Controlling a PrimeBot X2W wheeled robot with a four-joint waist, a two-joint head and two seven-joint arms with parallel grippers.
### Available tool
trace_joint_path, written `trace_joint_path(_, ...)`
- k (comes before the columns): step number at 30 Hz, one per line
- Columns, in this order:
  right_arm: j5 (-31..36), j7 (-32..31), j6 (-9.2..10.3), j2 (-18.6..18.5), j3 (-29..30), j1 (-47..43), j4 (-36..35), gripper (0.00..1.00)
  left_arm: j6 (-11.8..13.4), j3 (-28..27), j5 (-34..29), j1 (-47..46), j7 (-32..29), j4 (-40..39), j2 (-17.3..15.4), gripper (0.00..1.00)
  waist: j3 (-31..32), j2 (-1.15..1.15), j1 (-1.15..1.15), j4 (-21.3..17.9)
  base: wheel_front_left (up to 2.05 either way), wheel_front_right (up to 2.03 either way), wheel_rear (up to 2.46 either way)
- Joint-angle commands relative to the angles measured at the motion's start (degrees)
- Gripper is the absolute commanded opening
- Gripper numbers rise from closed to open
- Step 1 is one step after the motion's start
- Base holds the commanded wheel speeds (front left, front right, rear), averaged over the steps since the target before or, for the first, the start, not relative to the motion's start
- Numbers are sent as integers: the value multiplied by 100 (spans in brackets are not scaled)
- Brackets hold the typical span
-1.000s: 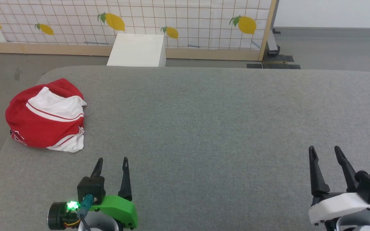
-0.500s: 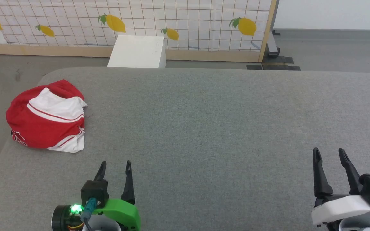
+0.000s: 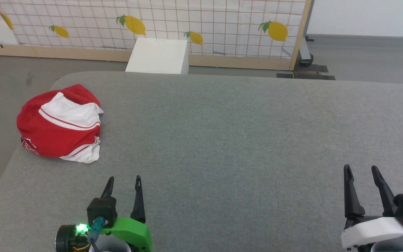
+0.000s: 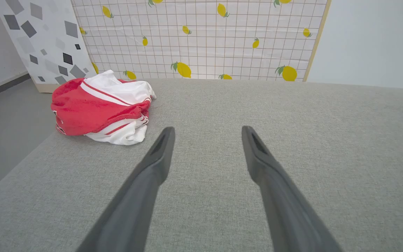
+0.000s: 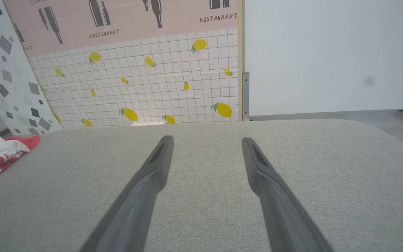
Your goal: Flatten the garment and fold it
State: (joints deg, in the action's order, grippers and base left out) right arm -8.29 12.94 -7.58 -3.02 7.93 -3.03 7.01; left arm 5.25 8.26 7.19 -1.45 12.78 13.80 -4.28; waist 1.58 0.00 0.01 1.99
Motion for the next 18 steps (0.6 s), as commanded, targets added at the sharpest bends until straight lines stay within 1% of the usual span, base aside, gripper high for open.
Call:
trace_joint_path(1, -53, 60, 8, 12, 16, -60, 18, 100, 48, 13, 89, -123, 75, 11, -62, 100, 2, 0, -1, 77, 0, 0, 0)
trace_joint_path(5, -40, 107, 8, 13, 20, -49, 33, 100, 109, 9, 123, -155, 122, -19, -91, 100, -8, 0, -1, 267, 0, 0, 0)
trace_joint_path(9, -21, 154, 8, 13, -29, -32, 92, 100, 164, -2, 169, -164, 168, -14, -136, 100, 7, 0, -1, 548, 0, 0, 0)
trace_joint_path(18, -38, 206, 9, 14, -181, 20, 167, 100, 244, 10, 226, -103, 136, -82, -249, 100, -15, 0, -1, 1374, 0, 0, 0)
